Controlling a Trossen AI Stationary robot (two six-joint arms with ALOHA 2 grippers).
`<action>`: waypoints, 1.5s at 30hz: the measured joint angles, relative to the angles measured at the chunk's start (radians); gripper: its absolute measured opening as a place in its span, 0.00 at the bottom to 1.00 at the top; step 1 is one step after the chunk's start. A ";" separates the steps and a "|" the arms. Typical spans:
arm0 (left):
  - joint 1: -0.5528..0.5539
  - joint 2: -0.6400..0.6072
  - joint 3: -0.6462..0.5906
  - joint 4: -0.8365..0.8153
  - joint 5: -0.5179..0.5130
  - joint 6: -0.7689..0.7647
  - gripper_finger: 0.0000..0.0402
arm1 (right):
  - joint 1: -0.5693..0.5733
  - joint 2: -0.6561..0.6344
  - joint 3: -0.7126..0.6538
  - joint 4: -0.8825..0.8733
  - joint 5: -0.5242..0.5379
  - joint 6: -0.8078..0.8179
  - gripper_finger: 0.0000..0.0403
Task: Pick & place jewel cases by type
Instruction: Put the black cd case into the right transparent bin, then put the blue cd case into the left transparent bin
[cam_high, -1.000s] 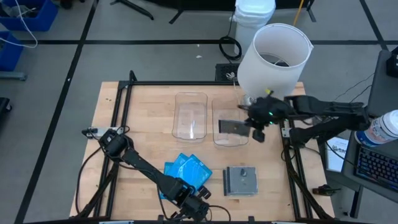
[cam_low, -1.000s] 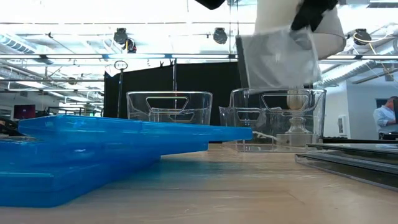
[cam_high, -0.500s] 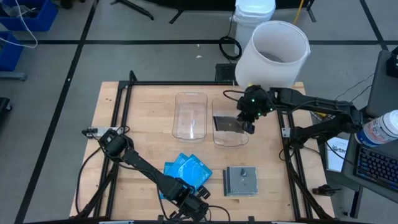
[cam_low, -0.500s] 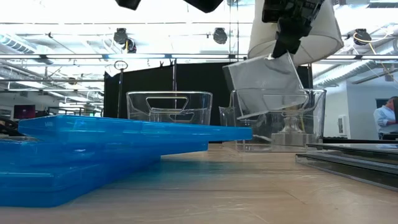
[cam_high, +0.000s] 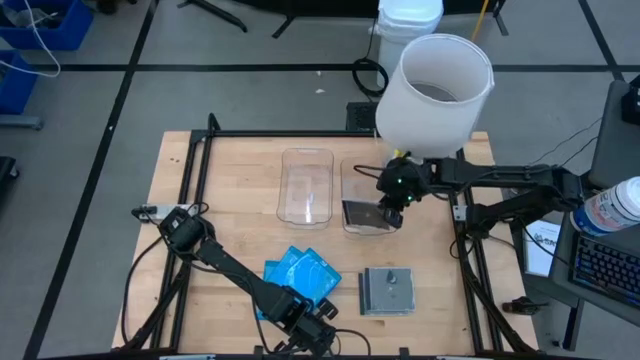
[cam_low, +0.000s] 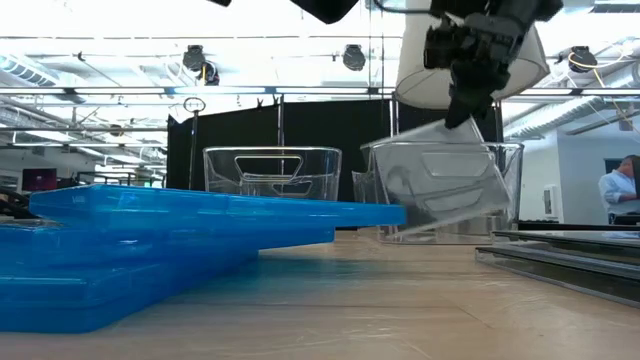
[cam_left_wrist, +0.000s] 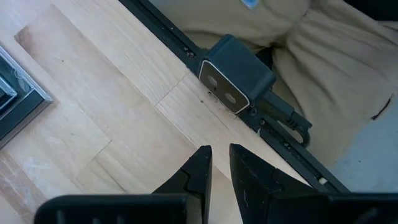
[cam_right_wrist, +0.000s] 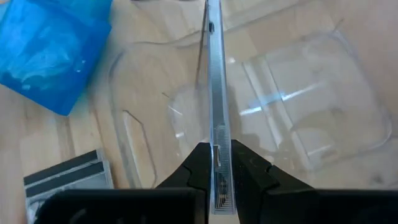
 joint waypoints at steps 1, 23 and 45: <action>0.000 0.000 0.000 0.001 0.000 0.000 0.16 | -0.006 0.000 -0.012 0.015 -0.001 0.006 0.08; 0.000 0.000 0.000 0.000 -0.035 -0.002 0.16 | -0.024 -0.027 -0.034 -0.001 0.059 -0.072 0.37; -0.174 -0.236 -0.017 -0.356 -0.591 -0.173 0.16 | 0.474 -0.122 0.077 0.203 0.363 -0.289 0.37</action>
